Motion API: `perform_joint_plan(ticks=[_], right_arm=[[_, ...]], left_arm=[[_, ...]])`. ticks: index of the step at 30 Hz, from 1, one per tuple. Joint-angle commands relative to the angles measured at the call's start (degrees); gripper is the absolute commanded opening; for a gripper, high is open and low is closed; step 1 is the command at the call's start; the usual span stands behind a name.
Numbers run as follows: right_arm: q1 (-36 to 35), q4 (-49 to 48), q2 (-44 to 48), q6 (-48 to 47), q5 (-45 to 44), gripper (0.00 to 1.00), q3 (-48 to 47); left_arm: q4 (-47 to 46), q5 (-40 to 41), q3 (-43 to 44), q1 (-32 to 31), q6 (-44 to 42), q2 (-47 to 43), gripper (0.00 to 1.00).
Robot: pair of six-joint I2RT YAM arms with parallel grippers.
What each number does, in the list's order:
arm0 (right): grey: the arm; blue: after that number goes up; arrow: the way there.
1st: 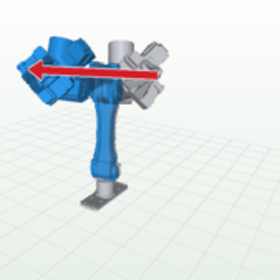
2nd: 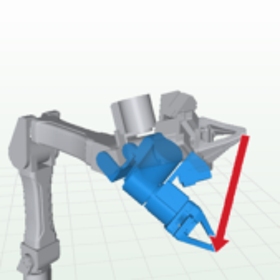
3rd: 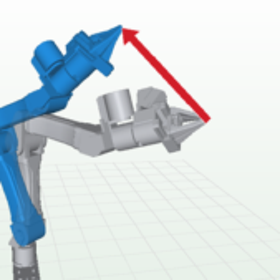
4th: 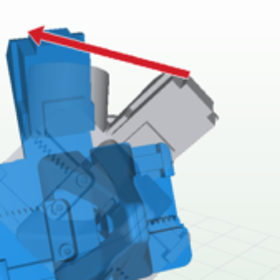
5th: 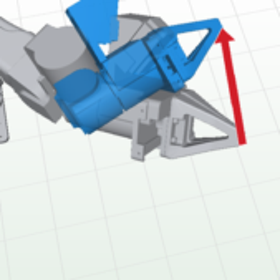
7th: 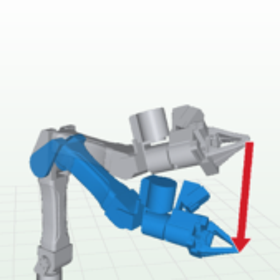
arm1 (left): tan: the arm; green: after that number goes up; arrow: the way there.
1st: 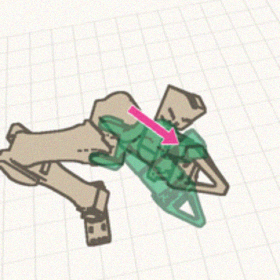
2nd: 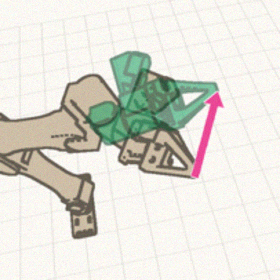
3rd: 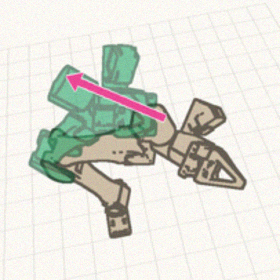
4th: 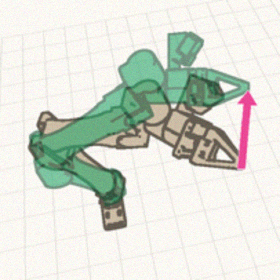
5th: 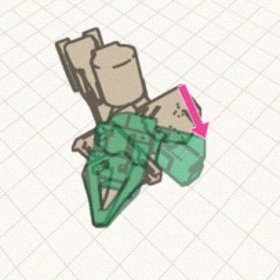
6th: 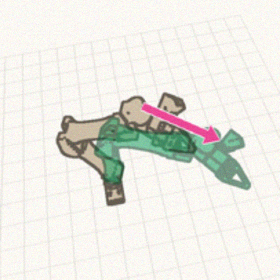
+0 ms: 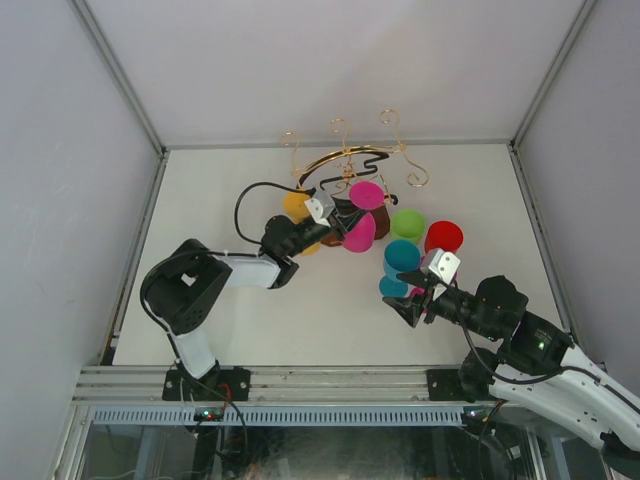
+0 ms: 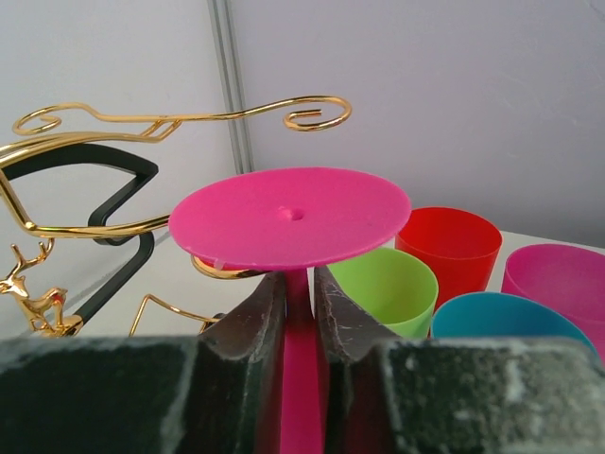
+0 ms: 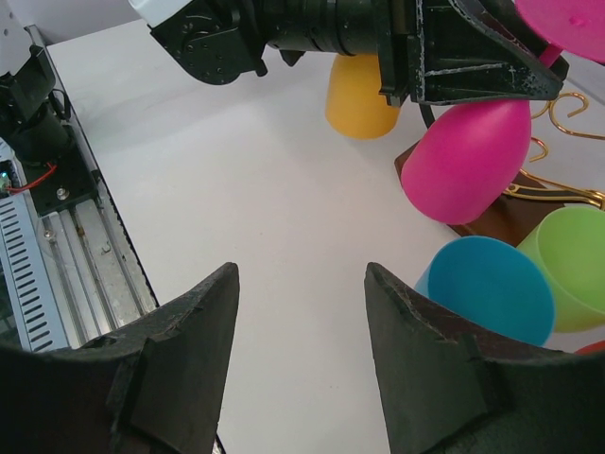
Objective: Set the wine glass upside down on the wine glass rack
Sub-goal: Turn the wine glass upside down at the wine rack.
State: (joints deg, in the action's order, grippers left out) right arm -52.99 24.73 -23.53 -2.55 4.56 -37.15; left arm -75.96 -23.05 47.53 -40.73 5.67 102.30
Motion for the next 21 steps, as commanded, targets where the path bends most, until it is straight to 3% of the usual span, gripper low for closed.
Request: perform_joint_plan(ticks=[1,9,21], right_arm=[[-0.4,-0.2,0.8,0.0,-0.9,0.56,-2.2],[-0.5,-0.1,0.7,-0.2,-0.9,0.56,-2.2],[-0.5,0.0,0.4,-0.3,-0.8,0.56,-2.2]], left_arm=[[-5.4,-2.2,-1.9,-0.5,2.9,-3.3,0.15],[-5.6,1.2,-4.0,-0.5,5.0,-5.6,0.01],[-5.7,12.0,-6.5,-0.5,8.0,-7.2,0.0]])
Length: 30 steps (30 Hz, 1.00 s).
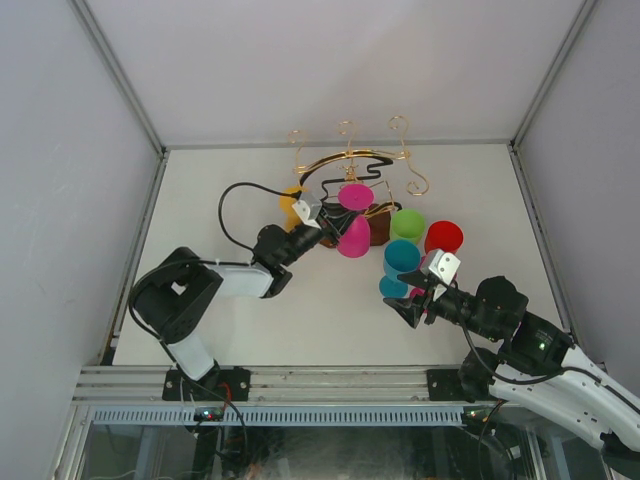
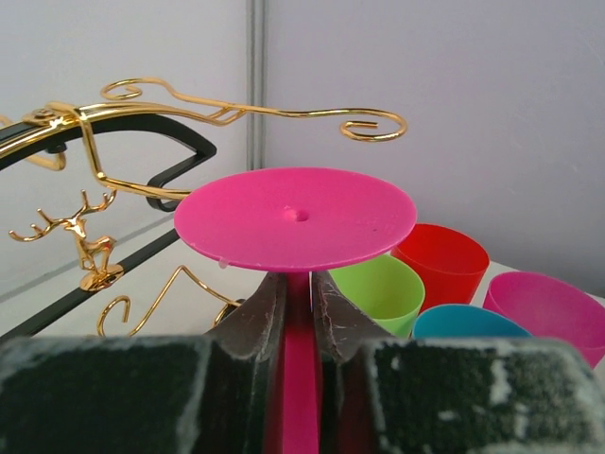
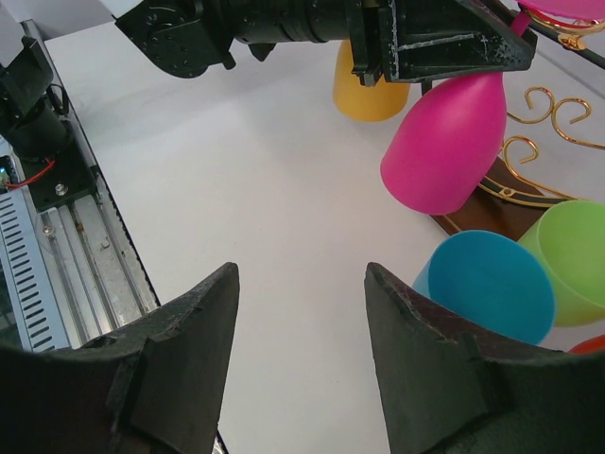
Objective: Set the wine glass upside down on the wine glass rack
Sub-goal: Turn the wine glass upside down at the wine rack.
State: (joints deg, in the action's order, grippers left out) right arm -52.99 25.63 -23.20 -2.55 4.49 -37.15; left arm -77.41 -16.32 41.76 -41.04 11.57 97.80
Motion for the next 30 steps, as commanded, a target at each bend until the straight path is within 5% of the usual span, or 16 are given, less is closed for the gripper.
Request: perform_joint_plan(ticks=[1,7,30], right_arm=[[-0.5,-0.8,0.1,-0.3,-0.7,0.56,-2.2],[-0.5,-0.5,0.5,-0.2,-0.9,0.56,-2.2],[-0.6,-0.5,1.1,-0.2,-1.2,0.56,-2.2]], left_arm=[[-4.2,6.1,-0.6,-0.2,2.5,-2.6,0.0],[-4.1,8.5,0.2,-0.2,4.8,-1.2,0.01],[-4.0,7.9,-2.0,-0.1,4.0,0.5,0.42]])
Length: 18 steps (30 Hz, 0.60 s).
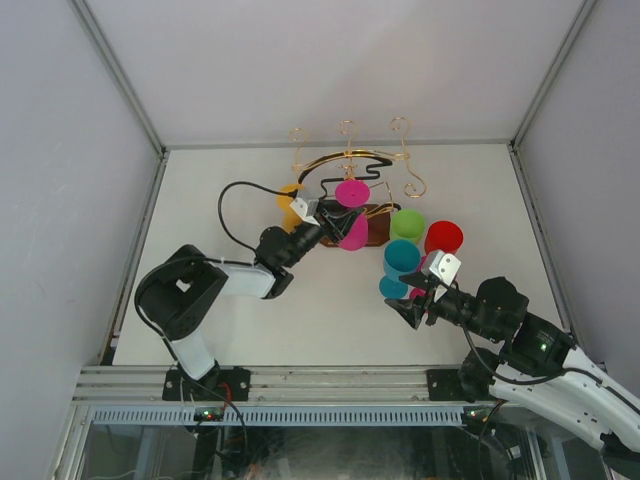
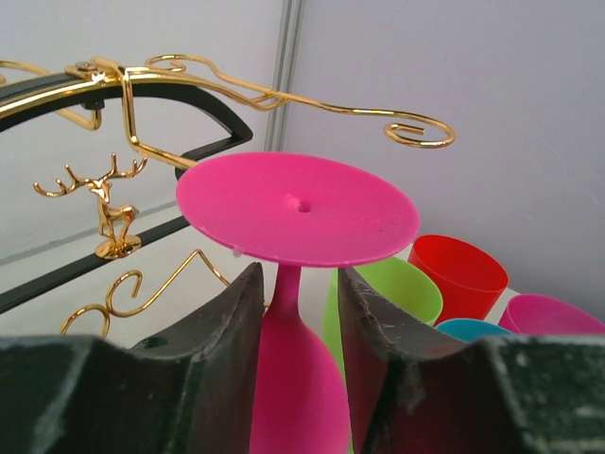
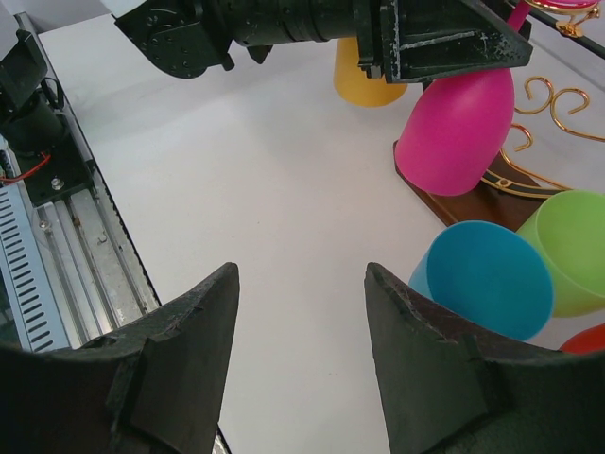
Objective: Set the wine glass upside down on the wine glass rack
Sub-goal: Turn the wine glass upside down at the wine rack.
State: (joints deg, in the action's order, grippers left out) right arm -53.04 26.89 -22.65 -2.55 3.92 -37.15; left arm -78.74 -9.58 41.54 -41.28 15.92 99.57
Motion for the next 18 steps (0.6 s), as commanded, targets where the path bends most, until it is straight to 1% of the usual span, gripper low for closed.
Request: perform_joint_plan(ticks=[1,3,9,13,18], right_arm=[[-0.6,-1.7,0.6,-0.1,-0.7,0.56,-2.2],[-0.5,-1.6,0.5,-0.3,-0.7,0.56,-2.4],[-0.6,-1.2,0.8,-0.7,-1.9,0.57,-2.8],[-0.5,-1.8,1.1,-0.7,-3.1,0.57,-3.0],[-0.5,-2.4,0.7,-0.1,-4.3,0.57,-3.3]], left_arm=[[-2.7,1.4,-2.5,0.2,-0.5,-1.9,0.44],[-2.5,1.5,-3.9,0.1,-0.9,-3.2,0.47],[-1.9,3.0,-9.8,-0.1,-1.2,-7.6,0.64],[-0.7,6.4,-13.8,-0.3,-1.8,-10.7,0.7],[1.6,8.9,-16.3,-0.9,-1.2,-13.9,0.74]])
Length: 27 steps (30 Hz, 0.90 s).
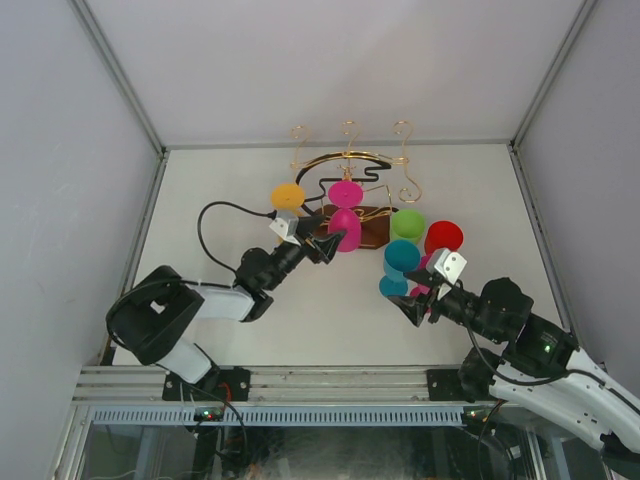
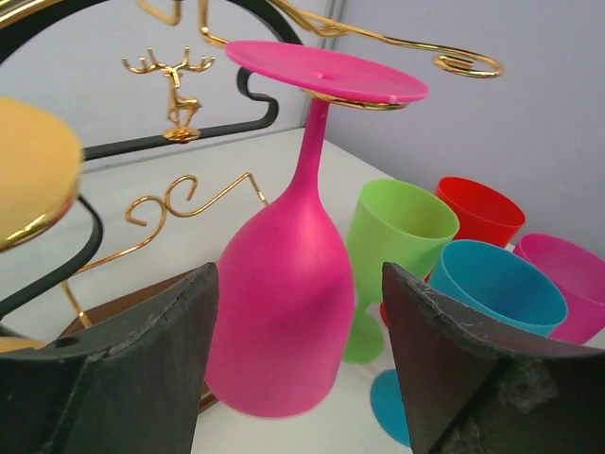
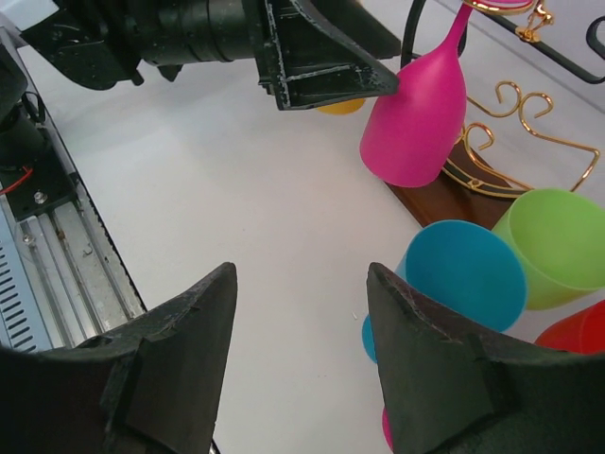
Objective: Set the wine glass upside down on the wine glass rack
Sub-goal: Turn the wine glass upside down at the wine rack.
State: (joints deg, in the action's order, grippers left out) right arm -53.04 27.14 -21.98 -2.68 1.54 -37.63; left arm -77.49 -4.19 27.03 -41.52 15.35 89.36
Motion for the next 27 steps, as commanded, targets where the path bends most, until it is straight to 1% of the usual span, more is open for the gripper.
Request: perform_joint_plan(ticks=[1,4,7,12,16,18,19,22,24,25,27], right_arm=[[-0.5,-2.7,-0.1,0.3,-2.4,0.58,-2.9],[-0.4,-1.9,-1.2,2.5,-5.0,0.58,-4.0],[-0.4,0.9,-3.2,4.0,-7.4,0.58,-7.1],[0.5,8.0,-8.3,4.9,-11.4,0.61,-15.3],[4.2,14.0,-13.6,5.4,-11.4,0.63,-23.0],[7.6,17.1,-16.4,6.3,-10.0,0.63,-26.5],[9.7,18.5,-17.6,7.0,-8.0,0.64,-27.9],[17.6,20.7,-20.3,9.5,-0.2,0.66,-29.4],[23.8,21.5,-21.0,11.1,3.8,0.66,-29.0],[26.0,21.7,-21.1,11.8,6.2,0.69,-28.4],[30.4,23.2,-21.8,13.0,9.3,0.78,-27.9]], left_arm=[[0.5,4.0,-2.5,-1.1,-0.7,-4.3,0.74],[1.3,7.0,-4.3,-3.1,-1.7,-6.3,0.76],[5.1,11.5,-6.0,-5.9,-3.6,-9.9,0.77],[14.4,21.3,-9.5,-10.7,-4.0,-17.0,0.78],[23.6,26.8,-11.5,-13.6,-2.8,-24.1,0.79],[31.5,29.0,-11.3,-14.5,-1.3,-28.1,0.81],[36.4,30.2,-10.7,-14.5,0.0,-30.0,0.82],[54.4,35.8,-6.6,-14.6,7.8,-34.6,0.91],[66.6,37.4,-3.1,-14.6,11.3,-36.2,0.94],[71.7,37.8,-1.6,-14.6,13.0,-36.6,0.95],[82.0,37.9,1.3,-14.6,15.8,-36.7,0.97]])
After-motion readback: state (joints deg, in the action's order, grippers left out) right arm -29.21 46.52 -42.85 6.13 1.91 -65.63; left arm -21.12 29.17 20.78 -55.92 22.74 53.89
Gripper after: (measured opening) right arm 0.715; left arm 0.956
